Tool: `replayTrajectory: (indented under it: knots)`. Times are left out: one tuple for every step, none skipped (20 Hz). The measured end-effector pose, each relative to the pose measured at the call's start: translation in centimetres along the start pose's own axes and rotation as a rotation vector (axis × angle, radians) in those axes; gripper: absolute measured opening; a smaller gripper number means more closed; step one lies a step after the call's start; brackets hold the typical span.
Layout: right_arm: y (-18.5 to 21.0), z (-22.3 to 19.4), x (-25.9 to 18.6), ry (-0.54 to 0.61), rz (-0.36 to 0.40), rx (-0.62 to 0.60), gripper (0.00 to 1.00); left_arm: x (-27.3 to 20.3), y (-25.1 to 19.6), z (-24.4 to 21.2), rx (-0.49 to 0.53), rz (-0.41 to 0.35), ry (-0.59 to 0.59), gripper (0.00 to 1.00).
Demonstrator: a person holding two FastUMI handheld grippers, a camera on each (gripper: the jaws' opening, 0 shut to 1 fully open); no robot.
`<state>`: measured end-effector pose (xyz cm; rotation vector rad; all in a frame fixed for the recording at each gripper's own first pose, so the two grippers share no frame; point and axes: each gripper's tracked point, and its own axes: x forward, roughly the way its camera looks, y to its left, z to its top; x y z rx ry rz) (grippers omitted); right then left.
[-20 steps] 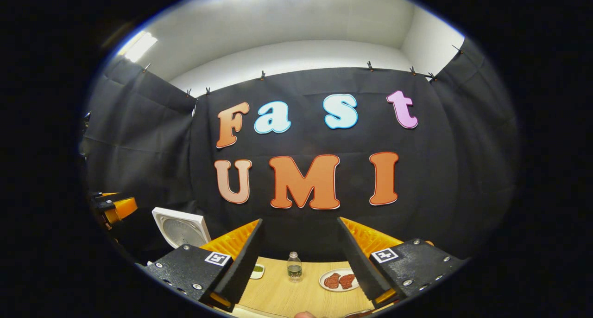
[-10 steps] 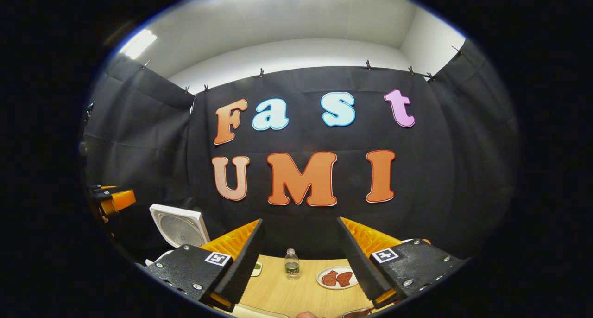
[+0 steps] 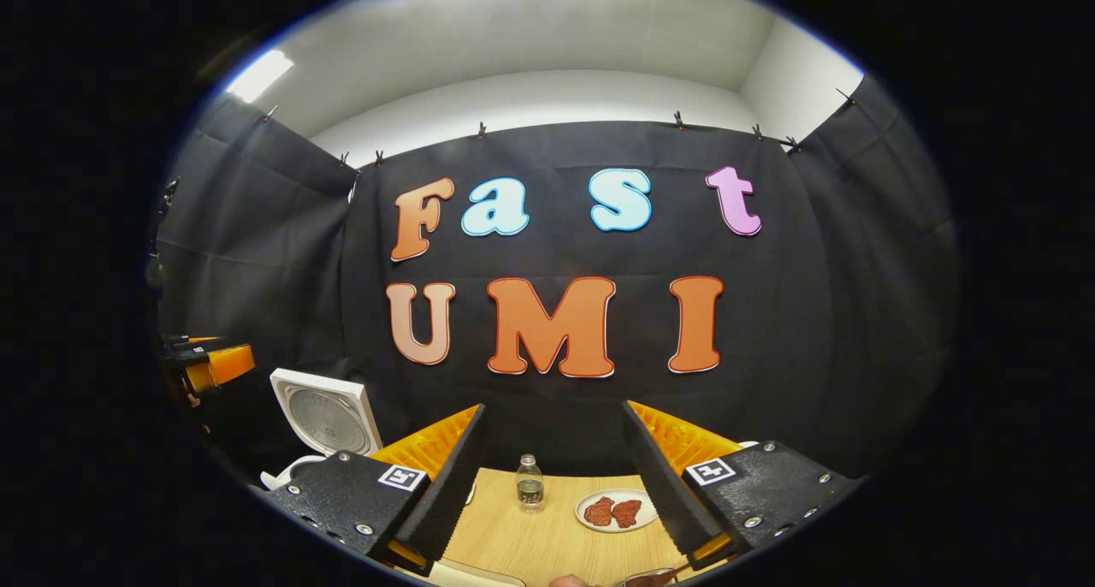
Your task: Close the left gripper, press the button to open the rice cooker; take a wooden spoon from the chopstick holder with the right hand, scoop a spoonful of rice and pour it into the rice cooker, then put the wooden spoon back into the chopstick holder.
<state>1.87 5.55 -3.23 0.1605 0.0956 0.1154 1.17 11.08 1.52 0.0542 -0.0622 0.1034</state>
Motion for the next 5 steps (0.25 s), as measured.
replayTrajectory:
  knots:
    - [-0.1, -0.11, -0.03, 0.004, -0.002, 0.0, 0.95, 0.18, 0.05, 0.03, 0.007, 0.002, 0.002, 1.0]
    - [-0.22, -0.09, 0.03, 0.005, -0.007, -0.001, 0.95, 0.31, 0.2, 0.11, 0.017, 0.007, 0.003, 0.99]
    - [-0.33, -0.23, 0.04, 0.005, -0.01, -0.002, 0.95, 0.55, 0.46, 0.18, 0.021, 0.012, 0.001, 0.99]
    - [-0.39, -0.43, 0.17, 0.009, -0.014, -0.005, 0.95, 0.72, 0.74, 0.16, 0.01, 0.018, 0.008, 0.99]
    - [-0.18, -0.64, 0.22, 0.017, -0.013, -0.006, 0.95, 0.85, 0.64, -0.18, -0.008, 0.015, 0.02, 0.99]
